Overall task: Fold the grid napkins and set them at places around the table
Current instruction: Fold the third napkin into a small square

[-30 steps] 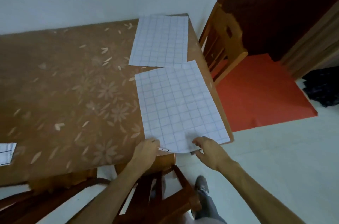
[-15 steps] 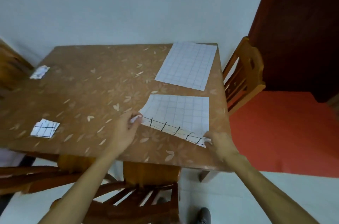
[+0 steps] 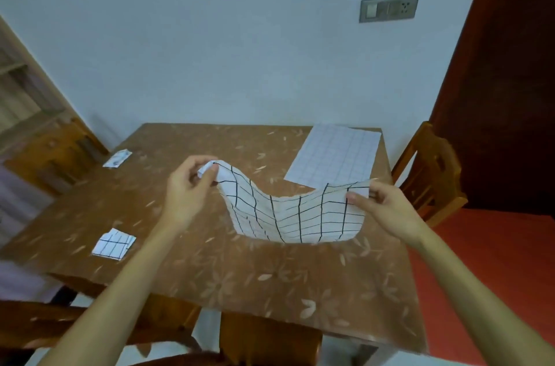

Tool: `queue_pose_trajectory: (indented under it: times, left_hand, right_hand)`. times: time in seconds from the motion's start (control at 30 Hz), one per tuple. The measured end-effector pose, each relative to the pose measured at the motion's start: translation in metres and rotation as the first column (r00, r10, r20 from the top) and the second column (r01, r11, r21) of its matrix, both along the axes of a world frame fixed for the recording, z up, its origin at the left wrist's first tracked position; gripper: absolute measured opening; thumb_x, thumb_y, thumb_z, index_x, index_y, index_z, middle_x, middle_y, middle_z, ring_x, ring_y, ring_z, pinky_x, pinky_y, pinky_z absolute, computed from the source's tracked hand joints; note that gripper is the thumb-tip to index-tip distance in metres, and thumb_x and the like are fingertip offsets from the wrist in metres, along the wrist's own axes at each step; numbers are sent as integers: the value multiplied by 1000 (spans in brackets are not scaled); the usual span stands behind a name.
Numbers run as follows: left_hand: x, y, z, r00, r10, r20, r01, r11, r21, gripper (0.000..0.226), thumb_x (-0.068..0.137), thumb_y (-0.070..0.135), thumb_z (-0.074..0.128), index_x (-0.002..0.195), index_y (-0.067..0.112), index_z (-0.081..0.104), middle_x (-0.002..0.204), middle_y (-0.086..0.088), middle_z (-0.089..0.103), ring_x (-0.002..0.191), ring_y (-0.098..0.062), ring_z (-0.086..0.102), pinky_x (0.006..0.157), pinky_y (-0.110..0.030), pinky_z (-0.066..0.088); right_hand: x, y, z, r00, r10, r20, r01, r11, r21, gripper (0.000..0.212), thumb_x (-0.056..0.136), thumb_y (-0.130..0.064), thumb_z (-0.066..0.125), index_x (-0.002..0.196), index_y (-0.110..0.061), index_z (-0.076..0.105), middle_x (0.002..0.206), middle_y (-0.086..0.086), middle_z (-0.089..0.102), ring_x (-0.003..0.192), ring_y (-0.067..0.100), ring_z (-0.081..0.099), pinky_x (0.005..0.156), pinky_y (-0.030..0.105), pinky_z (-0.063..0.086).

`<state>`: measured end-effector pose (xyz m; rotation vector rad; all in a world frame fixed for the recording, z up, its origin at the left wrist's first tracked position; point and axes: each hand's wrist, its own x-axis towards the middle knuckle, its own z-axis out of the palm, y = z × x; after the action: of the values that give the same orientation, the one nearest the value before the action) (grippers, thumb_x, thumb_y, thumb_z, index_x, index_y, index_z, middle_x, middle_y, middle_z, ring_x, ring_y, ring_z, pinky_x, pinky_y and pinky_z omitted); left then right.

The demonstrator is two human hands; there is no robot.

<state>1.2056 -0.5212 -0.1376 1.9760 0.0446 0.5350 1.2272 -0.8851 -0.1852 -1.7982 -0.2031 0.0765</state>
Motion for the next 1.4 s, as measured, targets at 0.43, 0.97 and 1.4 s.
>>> queue_pose_trajectory:
  times: [0.43,0.97,1.4]
  left_hand:
    - [19,-11,78,954,-283,102,299,929,-220,17,101,7,55,107,5,70,90,-8,73,79,-7,71,73,-19,57]
    - [18,2,107,881,-454,135,473,831,-294,28,93,1,61,119,11,66,106,5,73,96,-4,72,81,-19,55]
    - [-3,37,101,838,-444,316,545,695,-469,92,71,81,58,133,13,61,131,-6,69,123,-22,64,102,-41,53]
  right_hand:
    - [5,99,90,982,73,177,-94,990,109,14,96,-16,64,102,-10,75,98,0,79,92,13,75,74,15,55]
    - [1,186,129,964,70,255,-137,957,255,18,83,-9,78,100,-7,73,100,7,78,95,22,74,89,37,57]
    - [3,193,163,958,-127,256,-26,852,522,31,90,-9,70,121,-8,65,110,9,77,105,28,73,92,42,57]
